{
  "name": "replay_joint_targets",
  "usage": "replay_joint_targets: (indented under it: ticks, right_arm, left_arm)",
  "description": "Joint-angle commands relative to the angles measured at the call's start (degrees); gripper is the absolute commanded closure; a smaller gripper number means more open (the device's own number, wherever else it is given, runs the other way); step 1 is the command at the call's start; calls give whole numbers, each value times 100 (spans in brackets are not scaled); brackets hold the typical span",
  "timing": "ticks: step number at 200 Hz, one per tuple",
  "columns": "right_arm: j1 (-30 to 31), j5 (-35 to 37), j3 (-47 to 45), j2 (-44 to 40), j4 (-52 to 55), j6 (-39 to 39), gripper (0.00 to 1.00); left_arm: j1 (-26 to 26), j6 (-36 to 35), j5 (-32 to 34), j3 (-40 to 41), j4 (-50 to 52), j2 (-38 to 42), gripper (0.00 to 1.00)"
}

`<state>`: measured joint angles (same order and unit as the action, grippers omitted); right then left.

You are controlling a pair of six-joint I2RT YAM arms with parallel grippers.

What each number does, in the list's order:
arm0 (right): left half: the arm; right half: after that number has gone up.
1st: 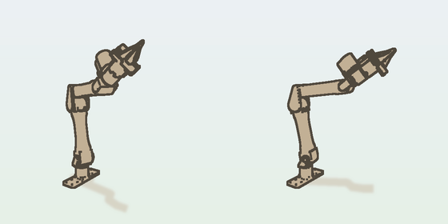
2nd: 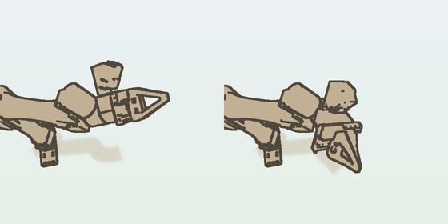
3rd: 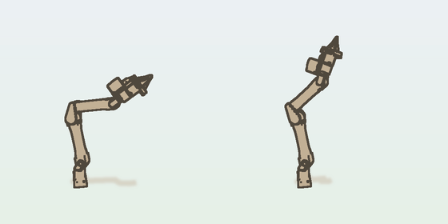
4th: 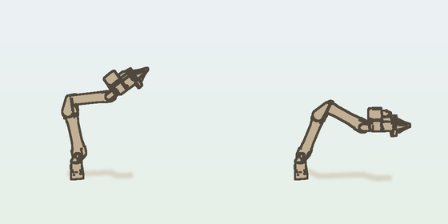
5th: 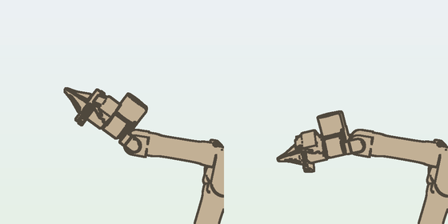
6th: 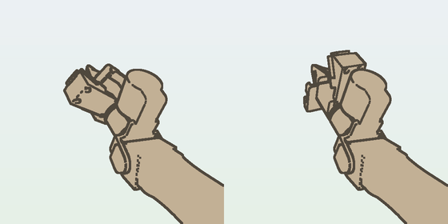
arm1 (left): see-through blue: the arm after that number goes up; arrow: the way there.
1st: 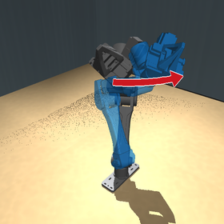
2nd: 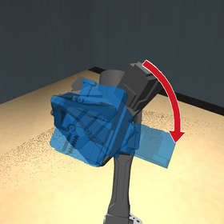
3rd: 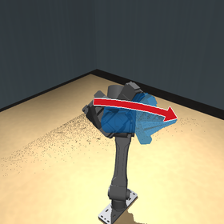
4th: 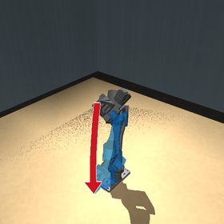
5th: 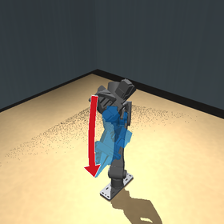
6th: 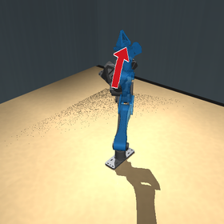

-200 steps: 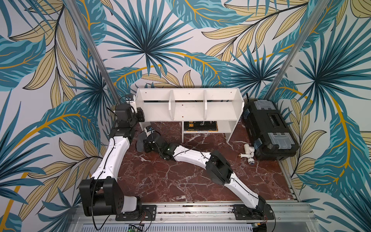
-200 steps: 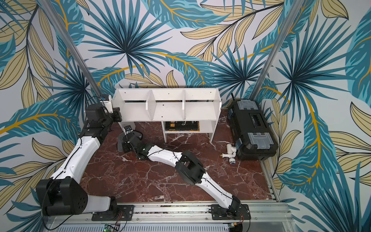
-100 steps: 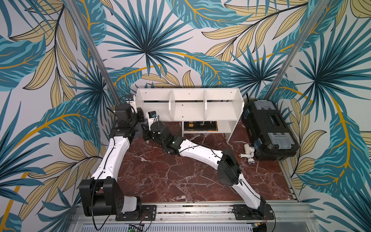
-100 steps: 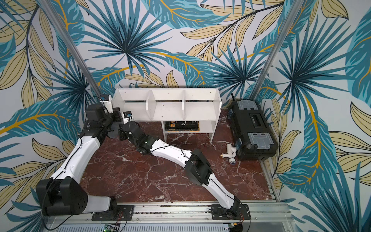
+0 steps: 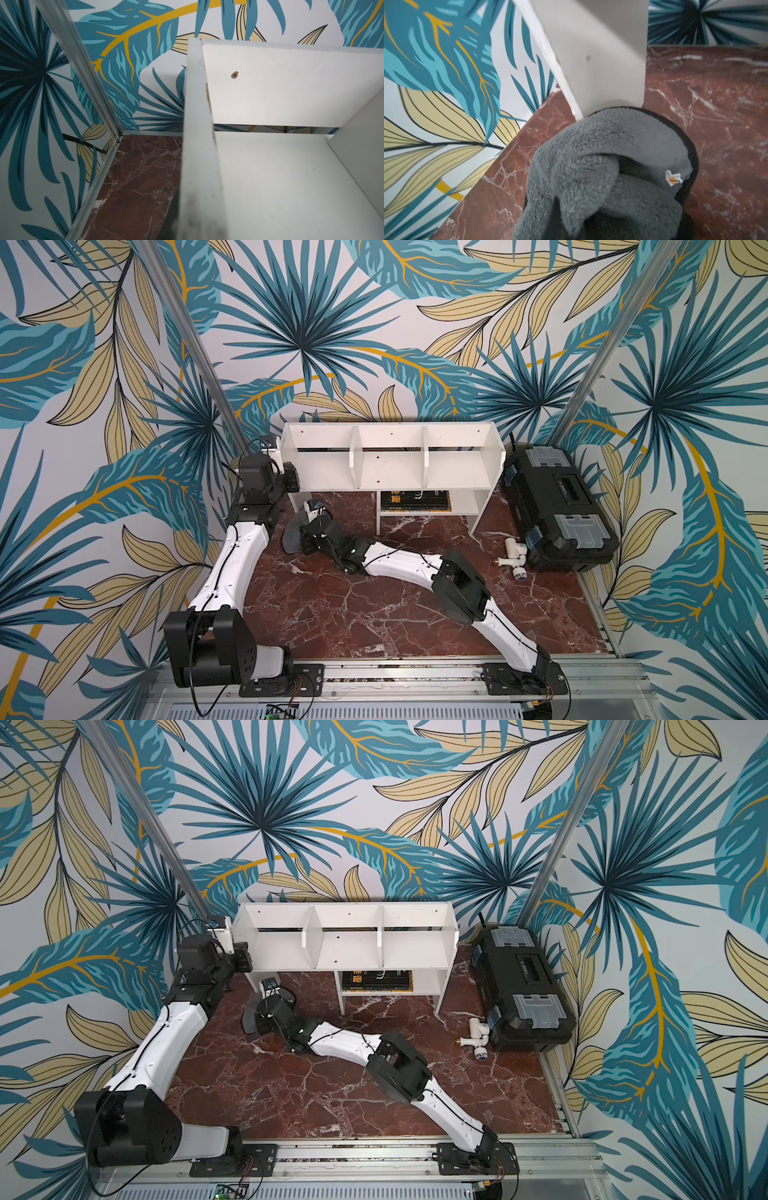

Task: Wipe the bookshelf clean with a cloth
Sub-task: Wipe the dust from the shelf.

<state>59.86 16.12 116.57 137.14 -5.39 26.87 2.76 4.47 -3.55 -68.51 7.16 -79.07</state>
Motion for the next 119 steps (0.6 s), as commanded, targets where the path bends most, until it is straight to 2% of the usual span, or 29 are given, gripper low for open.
replay_joint_targets:
  ticks: [1, 51, 90, 119]
  right_arm:
    - [-57, 336, -253, -857, -649, -228, 100]
    - [-259, 1089, -2200, -2221, -1220, -281, 100]
    - [-775, 1270, -4265, -3580, -1429, 217, 100]
    - [-1103, 1345, -5268, -4489, -1253, 339, 100]
  left_arm:
    - [-245, 694, -834, 225, 1025, -1, 100]
    - [-242, 668, -785, 231, 1053, 5, 100]
    - [-241, 678, -794, 227, 1042, -27, 100]
    - [-223, 677, -765, 226, 1042, -42, 100]
